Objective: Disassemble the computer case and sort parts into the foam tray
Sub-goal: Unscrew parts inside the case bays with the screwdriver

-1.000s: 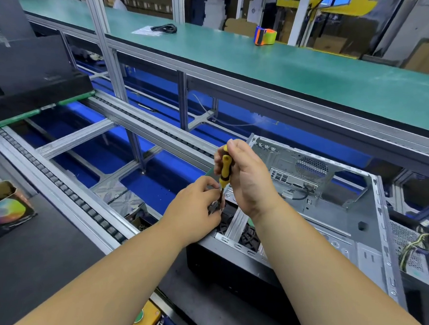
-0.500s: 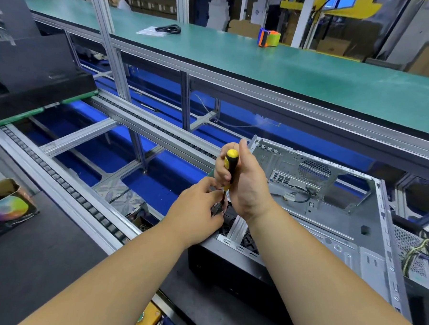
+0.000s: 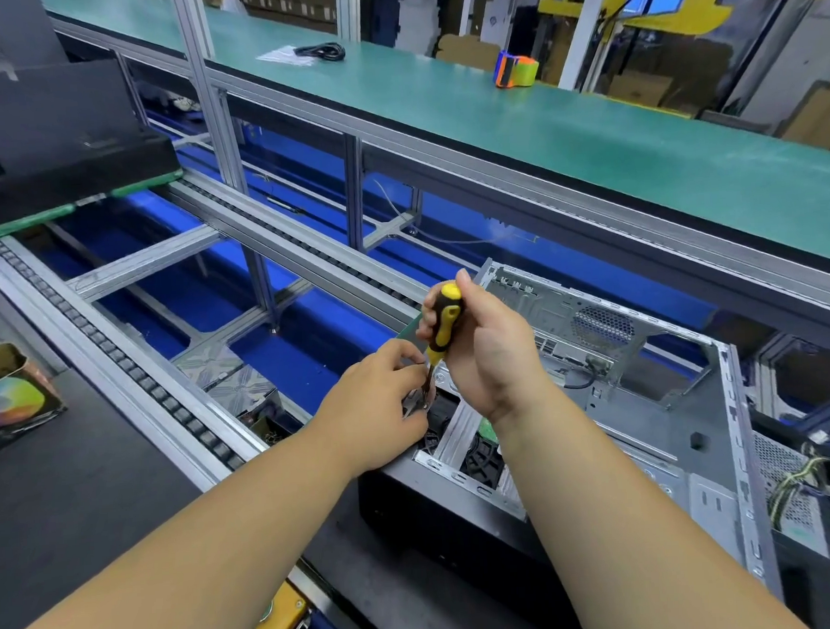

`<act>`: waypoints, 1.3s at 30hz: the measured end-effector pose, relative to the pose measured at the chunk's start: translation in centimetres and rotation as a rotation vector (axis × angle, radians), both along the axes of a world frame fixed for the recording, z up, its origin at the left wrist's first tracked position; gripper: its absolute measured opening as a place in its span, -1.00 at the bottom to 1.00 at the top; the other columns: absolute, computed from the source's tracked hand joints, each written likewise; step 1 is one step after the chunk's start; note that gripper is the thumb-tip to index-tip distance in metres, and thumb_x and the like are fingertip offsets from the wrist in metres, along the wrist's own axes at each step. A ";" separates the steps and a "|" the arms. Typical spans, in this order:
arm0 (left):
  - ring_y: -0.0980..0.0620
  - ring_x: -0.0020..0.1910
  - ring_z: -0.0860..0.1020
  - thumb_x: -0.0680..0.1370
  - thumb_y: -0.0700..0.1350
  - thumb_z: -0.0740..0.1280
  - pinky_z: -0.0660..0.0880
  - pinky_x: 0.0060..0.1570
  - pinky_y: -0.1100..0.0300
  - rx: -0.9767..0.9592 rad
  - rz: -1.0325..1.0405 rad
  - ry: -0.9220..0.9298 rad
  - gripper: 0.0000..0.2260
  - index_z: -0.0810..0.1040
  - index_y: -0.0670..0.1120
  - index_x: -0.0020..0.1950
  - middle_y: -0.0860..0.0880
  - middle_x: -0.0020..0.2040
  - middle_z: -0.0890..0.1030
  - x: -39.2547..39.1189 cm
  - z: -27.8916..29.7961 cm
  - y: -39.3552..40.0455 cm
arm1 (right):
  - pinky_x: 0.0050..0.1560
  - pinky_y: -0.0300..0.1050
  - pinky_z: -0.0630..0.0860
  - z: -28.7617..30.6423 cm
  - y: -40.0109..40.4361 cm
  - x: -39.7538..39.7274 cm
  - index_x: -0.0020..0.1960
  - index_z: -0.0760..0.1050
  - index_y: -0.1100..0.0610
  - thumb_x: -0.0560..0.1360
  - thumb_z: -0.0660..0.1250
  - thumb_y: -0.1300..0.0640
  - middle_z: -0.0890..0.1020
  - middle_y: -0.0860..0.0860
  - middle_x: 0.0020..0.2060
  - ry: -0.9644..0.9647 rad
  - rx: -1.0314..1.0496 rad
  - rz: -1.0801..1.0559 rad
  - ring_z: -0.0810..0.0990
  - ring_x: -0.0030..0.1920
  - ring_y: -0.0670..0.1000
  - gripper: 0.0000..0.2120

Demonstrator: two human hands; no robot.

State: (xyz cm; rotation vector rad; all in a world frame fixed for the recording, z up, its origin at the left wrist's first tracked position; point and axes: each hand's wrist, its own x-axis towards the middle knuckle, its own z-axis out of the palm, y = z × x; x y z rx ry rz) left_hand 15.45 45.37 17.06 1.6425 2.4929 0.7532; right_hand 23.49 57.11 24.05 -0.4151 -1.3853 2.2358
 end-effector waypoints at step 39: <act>0.01 0.05 0.46 0.48 0.03 0.33 0.40 -0.04 0.17 -0.011 -0.006 0.004 -0.75 0.57 0.07 0.14 0.15 0.32 0.28 0.1 0.1 0.1 | -0.11 -0.11 0.47 -0.7 0.6 0.3 -0.11 0.52 0.13 0.64 0.17 -0.05 0.58 0.03 -0.25 0.000 0.127 0.029 0.53 -0.25 0.01 -0.69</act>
